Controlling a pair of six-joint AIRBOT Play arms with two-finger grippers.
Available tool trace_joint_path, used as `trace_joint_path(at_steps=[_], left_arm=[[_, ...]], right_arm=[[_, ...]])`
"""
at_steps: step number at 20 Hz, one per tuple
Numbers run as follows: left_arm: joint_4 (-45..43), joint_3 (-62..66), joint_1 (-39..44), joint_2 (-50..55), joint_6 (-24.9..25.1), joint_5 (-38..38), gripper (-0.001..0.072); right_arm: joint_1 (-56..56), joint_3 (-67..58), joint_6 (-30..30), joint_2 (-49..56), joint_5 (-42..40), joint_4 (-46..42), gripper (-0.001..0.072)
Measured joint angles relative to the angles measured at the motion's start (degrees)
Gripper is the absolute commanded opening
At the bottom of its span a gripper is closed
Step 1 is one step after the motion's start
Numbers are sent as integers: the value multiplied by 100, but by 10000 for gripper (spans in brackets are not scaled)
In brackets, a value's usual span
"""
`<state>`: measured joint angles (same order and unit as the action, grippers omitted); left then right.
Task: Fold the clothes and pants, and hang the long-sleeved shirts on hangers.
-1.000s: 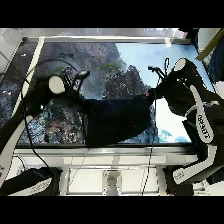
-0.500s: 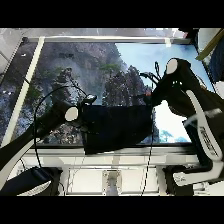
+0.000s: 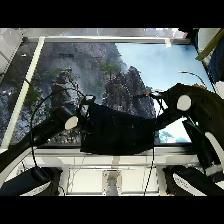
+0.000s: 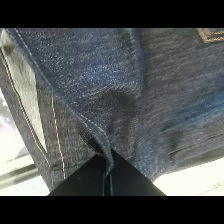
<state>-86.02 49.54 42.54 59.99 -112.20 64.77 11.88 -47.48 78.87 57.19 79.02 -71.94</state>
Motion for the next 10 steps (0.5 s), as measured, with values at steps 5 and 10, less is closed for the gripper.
trace_joint_path(at_steps=[5, 10], left_arm=[[-173, -645, 407, -245, -616, -149, 17], [-208, -905, 538, -376, -837, -175, 17]], right_arm=[[4, 944, 118, -695, -179, 334, 21], [4, 1626, 142, -1198, 155, 442, 21]])
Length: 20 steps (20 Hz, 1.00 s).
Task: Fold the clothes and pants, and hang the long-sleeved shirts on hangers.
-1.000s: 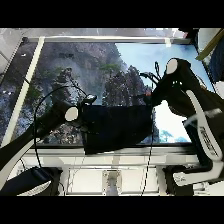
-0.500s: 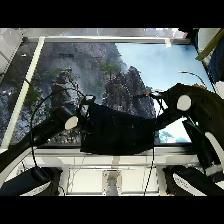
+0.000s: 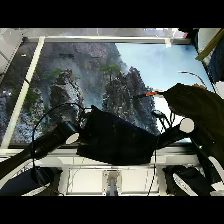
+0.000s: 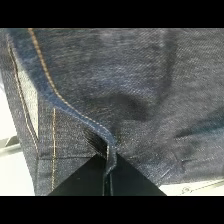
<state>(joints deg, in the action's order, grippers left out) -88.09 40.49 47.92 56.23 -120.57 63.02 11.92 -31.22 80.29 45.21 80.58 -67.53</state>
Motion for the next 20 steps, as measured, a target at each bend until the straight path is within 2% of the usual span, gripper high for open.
trace_joint_path(at_steps=[6, 7, 8, 9, 10, 11, 16, 20], left_arm=[[-15, -328, 26, -24, -57, 46, 18], [-22, -358, 26, -24, -61, 50, 38], [-22, -380, 26, -24, -63, 63, 223], [-22, -396, 26, -24, -83, 85, 497], [-26, -404, 26, -24, -120, 87, 689], [-22, -411, 26, -24, -201, 83, 715], [-74, -210, -2, -289, -361, 76, 714], [-439, 133, -205, -942, -400, 66, 713]], right_arm=[[76, 560, 61, -114, -42, 260, 26], [96, 590, 76, -116, -17, 337, 119], [118, 614, 94, -122, 24, 404, 309], [131, 629, 109, -122, 103, 455, 447], [140, 638, 160, -125, 116, 520, 448], [151, 643, 232, -125, 195, 573, 448], [162, 39, 452, -127, 909, 525, 448], [162, -1012, 540, -210, 1510, -654, 467]])
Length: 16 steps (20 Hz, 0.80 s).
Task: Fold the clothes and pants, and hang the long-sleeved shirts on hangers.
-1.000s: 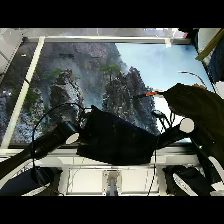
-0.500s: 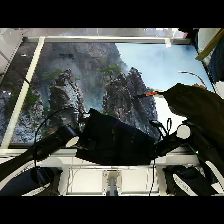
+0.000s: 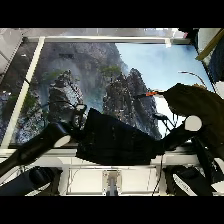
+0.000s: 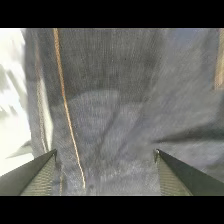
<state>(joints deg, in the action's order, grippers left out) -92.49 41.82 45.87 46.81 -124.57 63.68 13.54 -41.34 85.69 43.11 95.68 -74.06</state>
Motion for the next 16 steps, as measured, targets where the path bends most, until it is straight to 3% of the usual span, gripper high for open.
trace_joint_path(at_steps=[2, 3, 4, 7, 11, 12, 16], left_arm=[[-157, 83, -170, -345, -22, 7, 713], [-199, 109, -243, -494, -66, 11, 713], [-238, 129, -299, -636, -120, 11, 713], [-282, 157, -385, -953, -216, 11, 713], [-286, 168, -424, -1193, -330, 7, 713], [-284, 168, -431, -1220, -361, 2, 713], [-289, 168, -435, -1268, -400, 0, 713]], right_arm=[[-74, -195, 31, -13, -111, -398, 470], [-188, -166, 42, 37, -184, -409, 520], [-374, -76, 52, 116, -247, -365, 526], [-1377, 411, -15, 378, -496, 348, 526], [-2997, 1222, -264, 649, -896, 1733, 659], [-3198, 1394, -306, 730, -966, 1884, 686], [-3447, 1943, -407, 1139, -1128, 2063, 686]])
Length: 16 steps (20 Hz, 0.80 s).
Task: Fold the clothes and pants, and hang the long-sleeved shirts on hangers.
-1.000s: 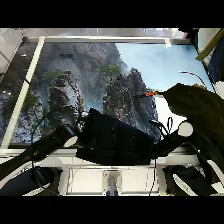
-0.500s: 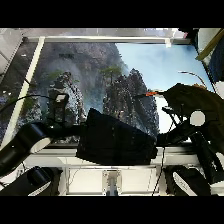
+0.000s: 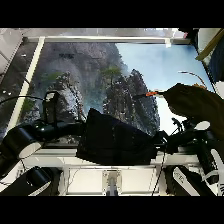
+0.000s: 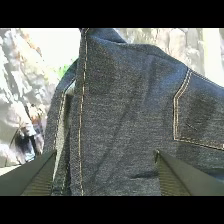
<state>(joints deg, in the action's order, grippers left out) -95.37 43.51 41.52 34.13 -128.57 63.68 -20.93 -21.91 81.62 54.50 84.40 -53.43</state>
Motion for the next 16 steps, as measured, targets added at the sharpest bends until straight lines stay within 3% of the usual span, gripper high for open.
trace_joint_path(at_steps=[8, 9, 12, 15, 16], left_arm=[[-2, 0, 0, -15, -118, -4, 713], [-4, 0, -2, -15, -149, -4, 712], [-2, 0, 0, -15, -157, -4, 713], [-4, 0, -2, -15, -173, -7, 712], [-2, 0, -2, -15, -179, -7, 713]], right_arm=[[590, 365, -153, 389, -728, 164, 678], [728, 404, -192, 435, -837, 240, 638], [1182, 492, -402, 601, -1174, 581, 397], [1458, 503, -752, 673, -1445, 1152, 24], [1513, 466, -841, 691, -1517, 1309, 22]])
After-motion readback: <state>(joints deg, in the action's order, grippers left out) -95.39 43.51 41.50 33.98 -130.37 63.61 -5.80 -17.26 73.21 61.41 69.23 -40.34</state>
